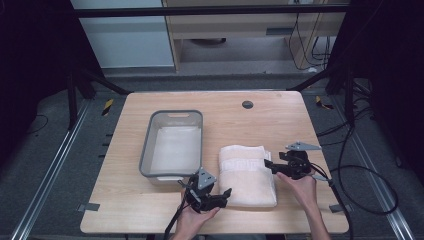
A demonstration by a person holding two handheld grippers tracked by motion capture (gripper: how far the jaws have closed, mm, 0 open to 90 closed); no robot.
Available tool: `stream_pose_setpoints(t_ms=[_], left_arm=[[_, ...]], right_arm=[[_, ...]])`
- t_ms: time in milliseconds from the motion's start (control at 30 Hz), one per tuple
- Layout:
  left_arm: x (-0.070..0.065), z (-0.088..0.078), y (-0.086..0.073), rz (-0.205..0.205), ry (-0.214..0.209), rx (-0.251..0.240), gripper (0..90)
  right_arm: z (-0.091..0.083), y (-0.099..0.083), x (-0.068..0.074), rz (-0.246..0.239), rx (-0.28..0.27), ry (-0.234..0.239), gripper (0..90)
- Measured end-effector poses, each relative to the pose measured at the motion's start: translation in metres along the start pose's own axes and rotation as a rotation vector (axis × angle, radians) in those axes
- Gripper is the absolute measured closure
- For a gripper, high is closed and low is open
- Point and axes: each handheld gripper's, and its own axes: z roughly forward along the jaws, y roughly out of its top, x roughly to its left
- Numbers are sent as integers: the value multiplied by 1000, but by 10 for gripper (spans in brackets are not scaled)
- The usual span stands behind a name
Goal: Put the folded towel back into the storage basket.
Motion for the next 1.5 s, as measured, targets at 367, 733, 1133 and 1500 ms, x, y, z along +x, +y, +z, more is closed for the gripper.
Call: stream_pose_setpoints(t_ms=[367, 733, 1133, 1500], left_arm=[[2, 13, -7, -46, -14, 30, 255], [0, 22, -6, -64, -54, 52, 209], [-3, 34, -8, -52, -57, 111, 202], [1, 41, -10, -89, -83, 141, 203]], right_arm=[[13, -6, 6, -15, 42, -3, 279], [21, -11, 9, -14, 76, -2, 284], [27, -15, 11, 11, 95, -7, 290], [31, -17, 10, 45, 105, 6, 291]])
